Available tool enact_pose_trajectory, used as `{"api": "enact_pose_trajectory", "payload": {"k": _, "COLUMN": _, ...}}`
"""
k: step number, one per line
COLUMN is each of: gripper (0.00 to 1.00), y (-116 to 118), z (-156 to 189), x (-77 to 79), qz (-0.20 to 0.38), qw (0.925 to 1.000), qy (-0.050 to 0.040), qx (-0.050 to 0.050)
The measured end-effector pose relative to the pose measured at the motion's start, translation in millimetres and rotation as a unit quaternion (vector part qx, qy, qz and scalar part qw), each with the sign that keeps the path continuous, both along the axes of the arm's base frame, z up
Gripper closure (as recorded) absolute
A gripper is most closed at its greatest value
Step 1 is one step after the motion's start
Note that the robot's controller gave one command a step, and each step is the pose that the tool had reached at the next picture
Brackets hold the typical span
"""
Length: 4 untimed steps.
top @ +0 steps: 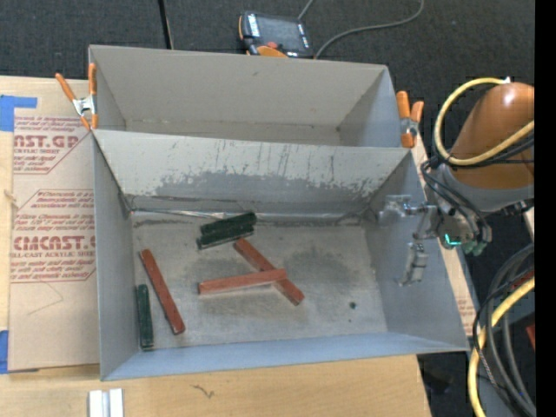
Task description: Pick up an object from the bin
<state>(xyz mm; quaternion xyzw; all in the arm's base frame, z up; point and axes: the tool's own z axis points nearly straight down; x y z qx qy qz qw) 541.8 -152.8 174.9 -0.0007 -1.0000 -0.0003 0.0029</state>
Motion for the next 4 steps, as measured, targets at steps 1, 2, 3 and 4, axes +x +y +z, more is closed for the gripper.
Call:
{"api": "enact_pose_trajectory", "payload": {"k": 1, "gripper": 0.0, "y": 139, "z": -52, "x": 51.4, "qz": 0.088, "qw": 0.9961, "qy": -0.0041, "qx": 0.002}}
{"api": "enact_pose_trajectory", "payload": {"k": 2, "gripper": 0.0, "y": 237, "z": -106, "x": -14.5, "qz": 0.188, "qw": 0.9821, "qy": -0.0034, "qx": 0.002}}
{"api": "enact_pose_trajectory", "payload": {"k": 3, "gripper": 1.0, "y": 235, "z": -101, "x": -9.6, "qz": 0.186, "qw": 0.9825, "qy": -0.0097, "qx": 0.001}}
{"api": "enact_pose_trajectory", "payload": {"k": 4, "gripper": 1.0, "y": 256, "z": -101, "x": 2.8, "qz": 0.409, "qw": 0.9125, "qy": -0.007, "qx": -0.001}}
